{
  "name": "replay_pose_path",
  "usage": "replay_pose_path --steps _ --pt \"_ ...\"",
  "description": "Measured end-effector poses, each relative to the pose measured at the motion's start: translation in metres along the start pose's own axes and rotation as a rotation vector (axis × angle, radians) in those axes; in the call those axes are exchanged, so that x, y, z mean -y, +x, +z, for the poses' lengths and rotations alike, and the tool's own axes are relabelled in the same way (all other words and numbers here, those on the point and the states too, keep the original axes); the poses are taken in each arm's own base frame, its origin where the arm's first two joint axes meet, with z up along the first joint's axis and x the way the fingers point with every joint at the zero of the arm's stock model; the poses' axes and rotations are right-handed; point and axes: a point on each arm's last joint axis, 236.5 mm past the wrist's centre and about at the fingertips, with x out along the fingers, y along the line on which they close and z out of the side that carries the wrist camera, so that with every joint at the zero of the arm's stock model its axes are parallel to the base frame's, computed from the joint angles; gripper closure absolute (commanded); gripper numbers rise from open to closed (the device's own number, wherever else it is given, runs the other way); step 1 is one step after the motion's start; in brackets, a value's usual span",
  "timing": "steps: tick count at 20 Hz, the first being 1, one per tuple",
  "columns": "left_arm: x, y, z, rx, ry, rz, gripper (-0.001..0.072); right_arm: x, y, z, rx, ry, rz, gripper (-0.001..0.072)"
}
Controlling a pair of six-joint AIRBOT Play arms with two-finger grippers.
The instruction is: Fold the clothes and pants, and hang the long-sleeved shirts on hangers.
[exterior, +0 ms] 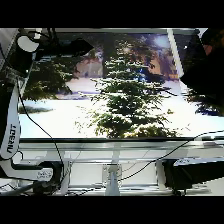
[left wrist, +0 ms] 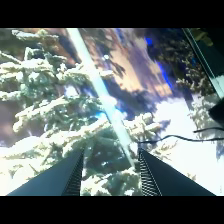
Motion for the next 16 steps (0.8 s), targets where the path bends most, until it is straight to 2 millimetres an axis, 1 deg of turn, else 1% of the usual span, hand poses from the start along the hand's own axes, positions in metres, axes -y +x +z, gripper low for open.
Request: replay_pose_path --steps 2,3,4,6,7,10,11,13,15,16 --pt "0.003 0.000 0.001 0.005 -0.012 -0.010 0.0351 0.025 -0.037 0.002 0.039 0.039 -0.064 0.0694" --pt "0.004 0.000 0.002 0.007 -0.017 -0.016 0.0352 0.036 -0.047 -0.002 0.033 0.055 -0.094 0.0695" --pt "0.005 0.000 0.002 0.009 -0.025 -0.021 0.0351 0.047 -0.054 -0.011 0.007 0.074 -0.130 0.0694" --pt "0.007 0.000 0.003 0.012 -0.033 -0.028 0.0351 0.073 -0.059 -0.034 -0.070 0.128 -0.211 0.0694" --pt "0.007 0.000 0.003 0.010 -0.036 -0.031 0.0351 0.082 -0.059 -0.047 -0.112 0.157 -0.236 0.0694" --pt "0.010 0.000 0.000 0.001 -0.038 -0.040 0.0351 0.099 -0.048 -0.089 -0.248 0.246 -0.271 0.0693" --pt "0.010 0.000 0.000 -0.002 -0.039 -0.042 0.0351 0.107 -0.047 -0.102 -0.287 0.272 -0.300 0.0694" --pt "0.011 -0.001 -0.001 -0.004 -0.040 -0.044 0.0351 0.128 -0.053 -0.129 -0.354 0.349 -0.398 0.0693" --pt "0.011 -0.001 -0.001 -0.005 -0.040 -0.045 0.0351 0.147 -0.067 -0.150 -0.399 0.430 -0.522 0.0693" --pt "0.011 -0.001 -0.001 -0.005 -0.040 -0.045 0.0351 0.156 -0.077 -0.160 -0.417 0.478 -0.589 0.0679"
